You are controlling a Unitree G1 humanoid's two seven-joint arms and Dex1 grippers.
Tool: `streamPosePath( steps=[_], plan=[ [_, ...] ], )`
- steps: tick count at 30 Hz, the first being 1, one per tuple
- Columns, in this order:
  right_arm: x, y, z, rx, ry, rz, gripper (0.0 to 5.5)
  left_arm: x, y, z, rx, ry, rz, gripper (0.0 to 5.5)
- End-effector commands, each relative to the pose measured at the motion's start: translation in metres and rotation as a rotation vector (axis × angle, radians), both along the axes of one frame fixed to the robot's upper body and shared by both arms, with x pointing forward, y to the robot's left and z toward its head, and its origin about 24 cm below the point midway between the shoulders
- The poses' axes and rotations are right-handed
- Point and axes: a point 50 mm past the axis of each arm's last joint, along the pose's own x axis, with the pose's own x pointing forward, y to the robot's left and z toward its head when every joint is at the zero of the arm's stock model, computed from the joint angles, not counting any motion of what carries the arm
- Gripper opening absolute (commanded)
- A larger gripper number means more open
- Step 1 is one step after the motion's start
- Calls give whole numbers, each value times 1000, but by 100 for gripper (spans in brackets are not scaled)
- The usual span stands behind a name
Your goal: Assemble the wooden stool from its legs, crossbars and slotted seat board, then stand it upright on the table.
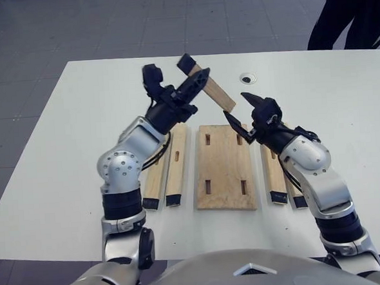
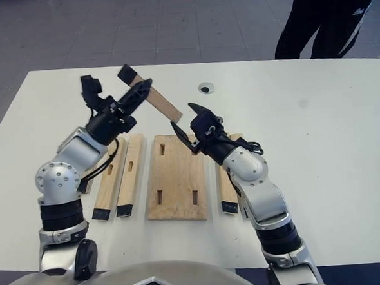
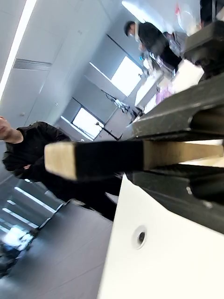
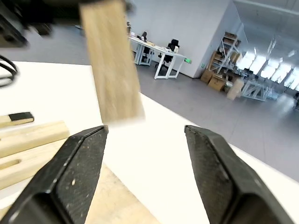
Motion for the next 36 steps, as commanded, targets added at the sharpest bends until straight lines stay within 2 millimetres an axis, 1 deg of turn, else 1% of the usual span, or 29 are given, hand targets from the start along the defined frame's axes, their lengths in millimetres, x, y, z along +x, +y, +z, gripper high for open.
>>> streamPosePath(
  steps=[1, 2, 4, 6, 9, 11, 14, 16, 19, 23, 25, 33, 36],
  plan=[
    [2, -26, -1, 73, 45, -173, 300, -16, 43, -27, 237, 35, 242, 42],
    [4, -31, -2, 64, 47, -205, 300, -22, 48, -35, 279, 53, 281, 42],
    [6, -36, -6, 46, 55, -251, 300, -37, 54, -48, 299, 105, 338, 42],
    [5, -38, -11, 38, 81, -269, 300, -45, 59, -52, 340, 119, 393, 42],
    [2, -42, -19, 6, 105, -278, 300, -63, 66, -49, 440, 118, 538, 42],
    [-1, -46, -25, -22, 121, -296, 300, -73, 67, -41, 466, 94, 607, 42],
    [-6, -52, -35, -46, 149, -322, 300, -85, 61, -27, 485, 60, 611, 42],
    [-7, -54, -38, -54, 158, -329, 300, -91, 55, -25, 476, 74, 579, 42],
    [-8, -52, -41, -63, 161, -328, 300, -94, 49, -29, 493, 114, 537, 42],
    [-8, -53, -40, -64, 160, -327, 300, -100, 53, -41, 550, 183, 527, 42],
    [-8, -52, -39, -68, 154, -326, 300, -99, 53, -44, 552, 191, 535, 42],
    [-6, -50, -38, -76, 142, -314, 300, -92, 39, -48, 525, 191, 524, 42],
    [-7, -50, -38, -75, 140, -313, 300, -92, 40, -50, 538, 197, 532, 42]
  ],
)
